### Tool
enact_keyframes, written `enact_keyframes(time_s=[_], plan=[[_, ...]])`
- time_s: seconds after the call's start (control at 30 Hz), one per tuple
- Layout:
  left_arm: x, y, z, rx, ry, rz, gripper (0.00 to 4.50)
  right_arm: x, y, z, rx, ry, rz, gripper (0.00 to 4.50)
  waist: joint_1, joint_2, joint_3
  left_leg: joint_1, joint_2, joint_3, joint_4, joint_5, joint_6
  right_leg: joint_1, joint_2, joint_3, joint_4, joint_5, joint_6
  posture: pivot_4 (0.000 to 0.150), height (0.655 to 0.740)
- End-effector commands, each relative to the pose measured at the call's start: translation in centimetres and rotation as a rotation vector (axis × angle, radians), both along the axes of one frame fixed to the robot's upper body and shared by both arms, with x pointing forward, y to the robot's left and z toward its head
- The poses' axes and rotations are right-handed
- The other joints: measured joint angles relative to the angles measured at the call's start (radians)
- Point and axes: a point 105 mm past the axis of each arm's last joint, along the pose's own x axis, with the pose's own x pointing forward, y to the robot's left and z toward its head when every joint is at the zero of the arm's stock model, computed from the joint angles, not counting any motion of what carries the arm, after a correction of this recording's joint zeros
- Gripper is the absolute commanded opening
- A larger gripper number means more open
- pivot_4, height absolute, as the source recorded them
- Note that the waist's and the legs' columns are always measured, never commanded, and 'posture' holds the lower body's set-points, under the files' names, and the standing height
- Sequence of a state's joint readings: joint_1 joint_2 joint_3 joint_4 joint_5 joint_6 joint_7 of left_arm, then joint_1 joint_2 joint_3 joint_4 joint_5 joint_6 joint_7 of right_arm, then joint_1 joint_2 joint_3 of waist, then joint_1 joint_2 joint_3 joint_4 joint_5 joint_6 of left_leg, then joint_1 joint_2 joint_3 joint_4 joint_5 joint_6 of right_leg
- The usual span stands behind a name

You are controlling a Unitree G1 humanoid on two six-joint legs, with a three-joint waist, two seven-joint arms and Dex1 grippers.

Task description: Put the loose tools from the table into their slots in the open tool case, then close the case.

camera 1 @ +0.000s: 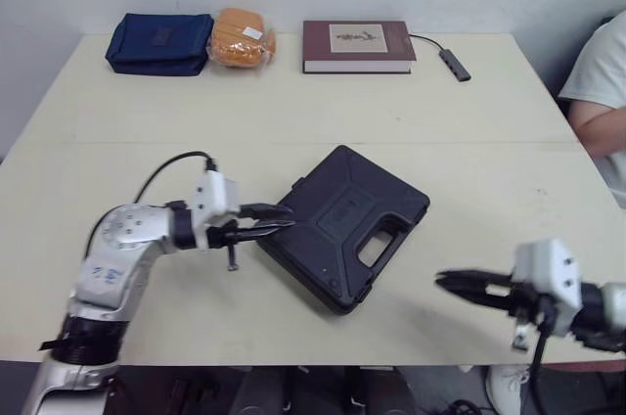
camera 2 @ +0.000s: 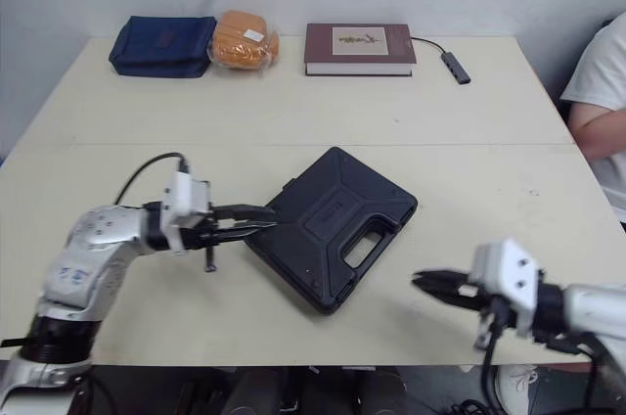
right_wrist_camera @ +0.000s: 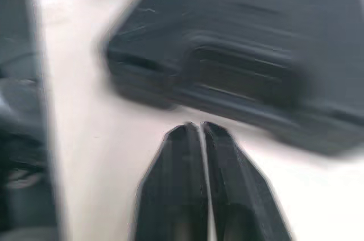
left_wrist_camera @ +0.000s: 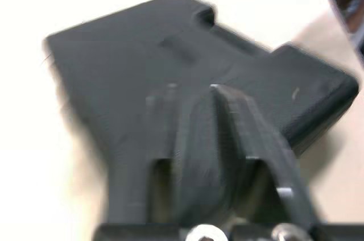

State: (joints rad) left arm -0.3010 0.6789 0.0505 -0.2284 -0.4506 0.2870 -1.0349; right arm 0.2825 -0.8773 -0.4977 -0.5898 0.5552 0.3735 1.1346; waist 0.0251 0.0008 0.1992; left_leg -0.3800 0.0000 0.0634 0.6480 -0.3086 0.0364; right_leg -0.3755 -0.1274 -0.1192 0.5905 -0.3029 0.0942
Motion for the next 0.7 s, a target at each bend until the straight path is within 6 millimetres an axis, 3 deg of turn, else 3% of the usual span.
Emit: enact_keyframes(time_s=[0.03,0.1,0.17,0.23,0.3,0.4,0.7], plan=[[-0.6,4.4,0.7,0.061,-0.034,0.146,2.6,0.4,-3.9,2.0,-0.133,-0.129,-0.04,2.26,0.001,-0.001,0.002,0.0,0.0,0.0,0.0,0.0,0.0,0.0,0.0,0.0,0.0,0.0,0.0,0.15,0.74],[-1.1,6.8,0.3,0.092,-0.013,0.243,3.32,0.8,-5.5,2.5,-0.17,-0.151,-0.072,3.09,0.002,-0.001,0.002,0.0,0.0,0.001,-0.001,0.0,0.0,0.0,0.001,0.0,-0.001,0.0,0.0,0.15,0.74],[-2.2,11.2,-0.9,0.152,0.024,0.438,4.07,1.7,-8.0,3.5,-0.242,-0.2,-0.117,3.95,-0.002,0.0,0.003,0.0,0.0,0.001,0.0,0.0,0.0,0.0,0.0,0.0,0.0,0.0,0.0,0.15,0.74],[-3.8,13.6,-2.0,0.168,0.071,0.518,4.48,2.3,-9.8,3.7,-0.275,-0.206,-0.15,4.47,-0.011,-0.002,0.005,0.001,0.0,0.004,-0.001,-0.001,0.001,-0.001,0.0,0.003,-0.001,0.0,0.001,0.15,0.74],[-4.6,16.3,-3.2,0.208,0.08,0.636,4.48,3.0,-10.8,3.9,-0.308,-0.225,-0.153,4.47,-0.009,-0.002,0.006,0.002,0.0,0.004,-0.001,-0.001,0.0,-0.001,0.0,0.003,-0.001,0.0,0.001,0.15,0.74],[-5.3,18.6,-4.0,0.215,0.076,0.742,4.48,3.9,-11.0,4.4,-0.335,-0.263,-0.135,4.47,0.002,0.0,0.007,0.002,0.0,0.003,-0.001,-0.004,-0.003,-0.001,-0.001,0.002,0.0,0.0,0.0,0.15,0.74],[-4.3,18.9,-3.2,0.191,-0.029,0.766,4.48,5.7,-10.5,4.0,-0.326,-0.3,-0.118,4.47,-0.002,0.001,0.007,0.001,0.0,0.004,-0.001,-0.005,-0.006,-0.003,-0.002,0.002,0.0,0.0,-0.001,0.15,0.74]])
